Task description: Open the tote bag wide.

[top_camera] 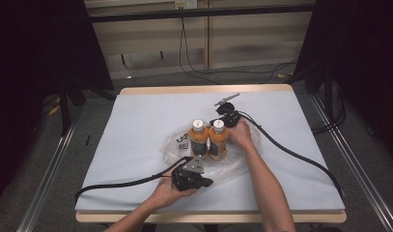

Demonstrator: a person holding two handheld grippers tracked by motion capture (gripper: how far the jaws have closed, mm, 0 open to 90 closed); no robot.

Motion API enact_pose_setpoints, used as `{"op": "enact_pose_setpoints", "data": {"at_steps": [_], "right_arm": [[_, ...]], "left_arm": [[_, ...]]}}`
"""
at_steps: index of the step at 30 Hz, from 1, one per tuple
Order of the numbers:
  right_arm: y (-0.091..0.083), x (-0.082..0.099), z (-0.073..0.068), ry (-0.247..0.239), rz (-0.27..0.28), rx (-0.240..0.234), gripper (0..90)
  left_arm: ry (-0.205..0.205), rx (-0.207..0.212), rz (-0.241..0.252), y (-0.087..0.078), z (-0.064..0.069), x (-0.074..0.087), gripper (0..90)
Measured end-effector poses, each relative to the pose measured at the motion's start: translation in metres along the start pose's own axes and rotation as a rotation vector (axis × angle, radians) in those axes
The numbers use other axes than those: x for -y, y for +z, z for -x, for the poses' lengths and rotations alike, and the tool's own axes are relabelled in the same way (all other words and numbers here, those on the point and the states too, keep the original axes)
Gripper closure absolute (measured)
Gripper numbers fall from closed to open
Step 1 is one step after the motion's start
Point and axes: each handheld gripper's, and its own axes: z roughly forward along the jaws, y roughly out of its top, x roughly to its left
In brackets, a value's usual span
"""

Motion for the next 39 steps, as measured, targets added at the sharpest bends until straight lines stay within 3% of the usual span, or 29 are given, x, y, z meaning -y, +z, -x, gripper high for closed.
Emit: {"op": "enact_pose_setpoints", "data": {"at_steps": [8,9,10,13,16,21,24,25,27,29,30,31,33,34,38,39], "right_arm": [[0.000,0.000,0.000,0.020,0.008,0.008,90.0],[-0.003,0.000,-0.001,0.006,0.012,-0.006,90.0],[-0.003,0.000,-0.001,0.006,0.012,-0.006,90.0],[-0.022,-0.005,-0.005,0.006,0.093,-0.060,90.0],[-0.041,-0.008,-0.009,0.017,0.141,-0.087,90.0],[-0.070,-0.006,-0.016,-0.026,0.183,-0.073,90.0],[-0.089,0.002,-0.021,-0.043,0.213,-0.065,90.0],[-0.094,0.006,-0.023,-0.045,0.221,-0.059,90.0],[-0.099,0.010,-0.024,-0.055,0.223,-0.059,90.0],[-0.115,0.024,-0.028,-0.072,0.243,-0.040,90.0],[-0.115,0.024,-0.028,-0.072,0.243,-0.040,90.0],[-0.127,0.034,-0.031,-0.069,0.271,-0.035,84.4],[-0.139,0.043,-0.034,-0.066,0.299,-0.025,78.7],[-0.144,0.048,-0.036,-0.065,0.307,-0.010,72.8],[-0.164,0.071,-0.042,-0.053,0.341,0.029,54.0],[-0.170,0.076,-0.044,-0.042,0.351,0.035,52.7]], "left_arm": [[-0.007,-0.024,-0.017,-0.003,-0.007,-0.002,90.0],[-0.029,-0.018,0.027,-0.005,-0.009,-0.001,90.0],[-0.029,-0.018,0.027,-0.005,-0.009,-0.001,90.0],[-0.062,-0.031,0.101,-0.017,-0.014,-0.002,89.6],[-0.078,-0.042,0.123,-0.025,-0.016,-0.002,86.8],[-0.074,-0.081,0.179,-0.049,-0.019,-0.001,84.3],[-0.096,-0.104,0.216,-0.058,-0.020,0.002,81.0],[-0.097,-0.130,0.235,-0.070,-0.021,0.005,80.4],[-0.101,-0.153,0.249,-0.076,-0.020,0.007,77.6],[-0.098,-0.223,0.272,-0.095,-0.017,0.013,68.5],[-0.098,-0.223,0.272,-0.095,-0.017,0.013,64.3],[-0.115,-0.253,0.302,-0.107,-0.017,0.017,60.5],[-0.126,-0.273,0.312,-0.112,-0.017,0.019,51.2],[-0.141,-0.318,0.313,-0.123,-0.017,0.024,45.1],[-0.165,-0.365,0.333,-0.141,-0.016,0.038,28.1],[-0.167,-0.381,0.326,-0.145,-0.015,0.041,24.6]]}}
